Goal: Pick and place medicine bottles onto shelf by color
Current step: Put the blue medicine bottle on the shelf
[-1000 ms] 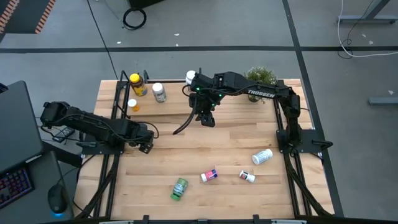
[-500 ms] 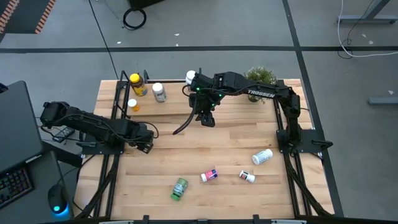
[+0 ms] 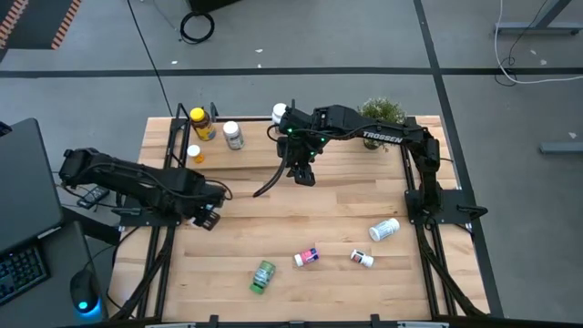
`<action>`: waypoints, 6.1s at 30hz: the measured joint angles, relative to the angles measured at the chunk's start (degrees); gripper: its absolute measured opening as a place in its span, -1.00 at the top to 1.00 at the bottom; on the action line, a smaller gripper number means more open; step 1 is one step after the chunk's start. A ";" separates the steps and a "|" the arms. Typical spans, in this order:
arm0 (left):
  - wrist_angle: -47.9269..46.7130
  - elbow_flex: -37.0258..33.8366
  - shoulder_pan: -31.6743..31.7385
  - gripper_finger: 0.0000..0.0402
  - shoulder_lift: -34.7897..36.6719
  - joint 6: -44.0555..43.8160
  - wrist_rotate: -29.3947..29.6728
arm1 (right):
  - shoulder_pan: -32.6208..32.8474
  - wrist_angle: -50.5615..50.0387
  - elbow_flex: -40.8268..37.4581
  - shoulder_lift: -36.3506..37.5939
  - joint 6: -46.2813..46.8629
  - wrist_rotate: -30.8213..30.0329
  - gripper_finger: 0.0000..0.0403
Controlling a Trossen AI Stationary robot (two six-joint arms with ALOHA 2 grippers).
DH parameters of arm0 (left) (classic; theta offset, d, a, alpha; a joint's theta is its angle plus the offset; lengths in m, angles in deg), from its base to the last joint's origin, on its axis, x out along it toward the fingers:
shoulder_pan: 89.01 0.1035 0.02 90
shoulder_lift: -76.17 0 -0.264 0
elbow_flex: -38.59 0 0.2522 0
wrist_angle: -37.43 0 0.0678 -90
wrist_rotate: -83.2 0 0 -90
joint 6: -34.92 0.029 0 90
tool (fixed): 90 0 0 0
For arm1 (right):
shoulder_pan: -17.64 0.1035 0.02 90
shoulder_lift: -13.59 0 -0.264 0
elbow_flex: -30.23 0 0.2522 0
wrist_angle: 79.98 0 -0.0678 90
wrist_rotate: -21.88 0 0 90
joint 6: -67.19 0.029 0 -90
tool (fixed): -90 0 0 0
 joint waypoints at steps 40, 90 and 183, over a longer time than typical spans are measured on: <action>-16.17 9.26 8.46 0.12 -42.36 43.35 -27.24 | 1.64 -5.02 -0.02 -0.02 2.40 7.52 0.18; 5.17 26.35 -16.62 -0.11 -7.51 -22.99 34.69 | 1.87 -9.26 -0.04 0.63 -5.25 4.82 0.18; 31.27 4.83 18.92 0.55 19.82 25.07 25.89 | 22.53 56.12 -36.54 -4.29 52.31 -38.71 -0.29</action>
